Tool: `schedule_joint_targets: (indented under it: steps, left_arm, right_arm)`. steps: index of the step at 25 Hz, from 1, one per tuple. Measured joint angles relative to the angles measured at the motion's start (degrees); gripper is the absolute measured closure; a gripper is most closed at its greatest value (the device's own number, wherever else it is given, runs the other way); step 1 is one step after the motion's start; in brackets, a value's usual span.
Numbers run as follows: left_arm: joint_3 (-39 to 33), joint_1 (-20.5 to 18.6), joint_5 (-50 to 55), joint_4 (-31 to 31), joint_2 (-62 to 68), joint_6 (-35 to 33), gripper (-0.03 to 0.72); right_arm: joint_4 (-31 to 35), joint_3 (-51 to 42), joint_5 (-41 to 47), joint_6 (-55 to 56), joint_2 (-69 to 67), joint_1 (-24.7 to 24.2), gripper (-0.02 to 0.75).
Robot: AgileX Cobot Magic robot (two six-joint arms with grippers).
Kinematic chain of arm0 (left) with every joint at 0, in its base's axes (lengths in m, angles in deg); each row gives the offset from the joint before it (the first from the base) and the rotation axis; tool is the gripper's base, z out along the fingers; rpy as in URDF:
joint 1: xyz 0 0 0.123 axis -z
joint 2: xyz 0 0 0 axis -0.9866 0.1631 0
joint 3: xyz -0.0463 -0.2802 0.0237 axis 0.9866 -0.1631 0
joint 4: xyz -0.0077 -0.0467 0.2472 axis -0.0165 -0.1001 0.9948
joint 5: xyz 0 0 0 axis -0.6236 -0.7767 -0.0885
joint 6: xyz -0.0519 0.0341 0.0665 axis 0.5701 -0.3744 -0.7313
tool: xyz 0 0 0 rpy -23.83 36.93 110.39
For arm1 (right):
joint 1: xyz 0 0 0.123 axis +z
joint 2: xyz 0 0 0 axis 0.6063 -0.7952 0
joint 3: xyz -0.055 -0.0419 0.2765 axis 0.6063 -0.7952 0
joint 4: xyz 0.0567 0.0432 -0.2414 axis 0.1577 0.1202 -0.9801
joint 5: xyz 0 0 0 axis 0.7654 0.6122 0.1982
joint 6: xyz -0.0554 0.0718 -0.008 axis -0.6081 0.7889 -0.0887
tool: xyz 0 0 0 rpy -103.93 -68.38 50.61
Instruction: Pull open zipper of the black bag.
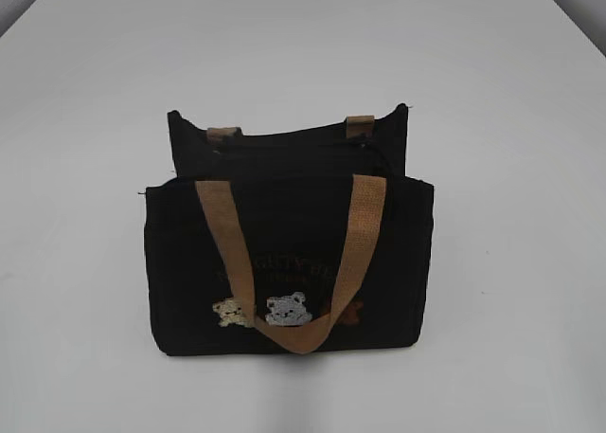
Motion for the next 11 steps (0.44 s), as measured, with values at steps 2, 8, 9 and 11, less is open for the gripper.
schedule_joint_targets:
  steps: [2, 8, 9, 11]
  left_arm:
    - [0.0, 0.0, 0.0, 0.0, 0.0, 0.0, 0.446]
    - [0.0, 0.0, 0.0, 0.0, 0.0, 0.0, 0.449]
    - [0.0, 0.0, 0.0, 0.0, 0.0, 0.0, 0.450]
    - [0.0, 0.0, 0.0, 0.0, 0.0, 0.0, 0.450]
  right_arm:
    - [0.0, 0.0, 0.0, 0.0, 0.0, 0.0, 0.158]
    - [0.0, 0.0, 0.0, 0.0, 0.0, 0.0, 0.158]
    - [0.0, 0.0, 0.0, 0.0, 0.0, 0.0, 0.158]
    - [0.0, 0.0, 0.0, 0.0, 0.0, 0.0, 0.158]
